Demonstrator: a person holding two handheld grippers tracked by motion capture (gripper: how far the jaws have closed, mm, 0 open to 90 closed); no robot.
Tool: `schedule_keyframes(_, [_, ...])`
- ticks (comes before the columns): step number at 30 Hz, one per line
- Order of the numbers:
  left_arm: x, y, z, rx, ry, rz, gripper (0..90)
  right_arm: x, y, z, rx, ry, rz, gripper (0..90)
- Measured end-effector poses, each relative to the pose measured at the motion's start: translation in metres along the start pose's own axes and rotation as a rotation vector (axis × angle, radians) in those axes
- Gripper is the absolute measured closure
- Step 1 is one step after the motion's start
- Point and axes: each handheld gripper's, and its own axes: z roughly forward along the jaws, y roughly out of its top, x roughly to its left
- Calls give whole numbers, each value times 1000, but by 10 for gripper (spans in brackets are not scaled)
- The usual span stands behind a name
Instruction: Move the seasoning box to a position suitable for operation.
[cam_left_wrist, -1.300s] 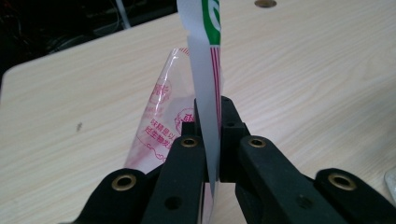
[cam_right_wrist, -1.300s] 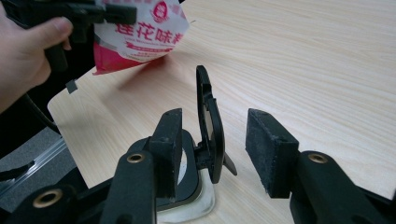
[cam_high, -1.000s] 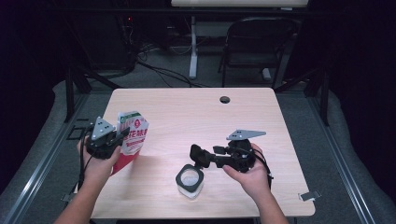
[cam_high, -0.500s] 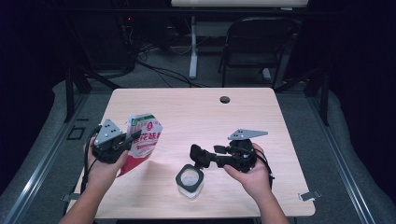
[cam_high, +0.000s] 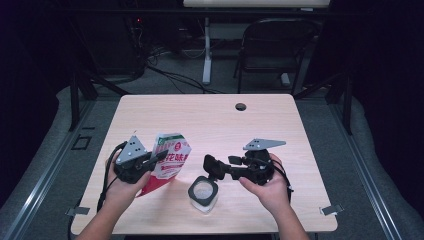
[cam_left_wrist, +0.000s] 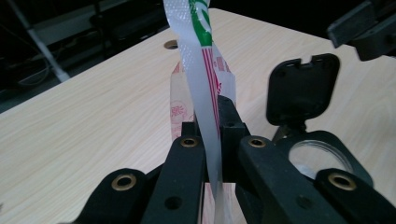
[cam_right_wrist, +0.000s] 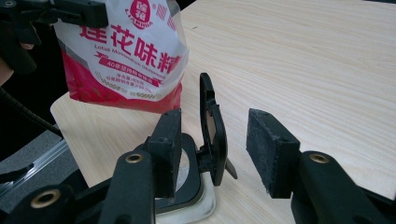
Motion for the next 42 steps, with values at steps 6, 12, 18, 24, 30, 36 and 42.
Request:
schedule_keyframes(6, [-7, -5, 3, 5, -67, 32, 900, 0, 1, -1, -7, -2, 2, 553])
schedule_keyframes(12, [-6, -15, 2, -12, -103, 13, 900, 4, 4, 1, 0, 4, -15, 551])
schedule_keyframes(18, [-4, -23, -1, -29, -137, -3, 900, 11, 11, 2, 5, 14, -40, 544])
schedule_keyframes(24, [-3, -29, -1, -32, -174, -11, 900, 21, 20, 7, 11, 20, -68, 537])
schedule_keyframes(30, [-5, -32, 2, -21, -200, -9, 900, 32, 26, 19, 13, 47, -87, 536])
schedule_keyframes(36, [-8, -32, 5, -16, -208, -1, 900, 44, 30, 35, 45, 74, -124, 524])
schedule_keyframes(42, [-8, -33, 6, -21, -212, -6, 900, 48, 28, 51, 84, 92, -132, 522])
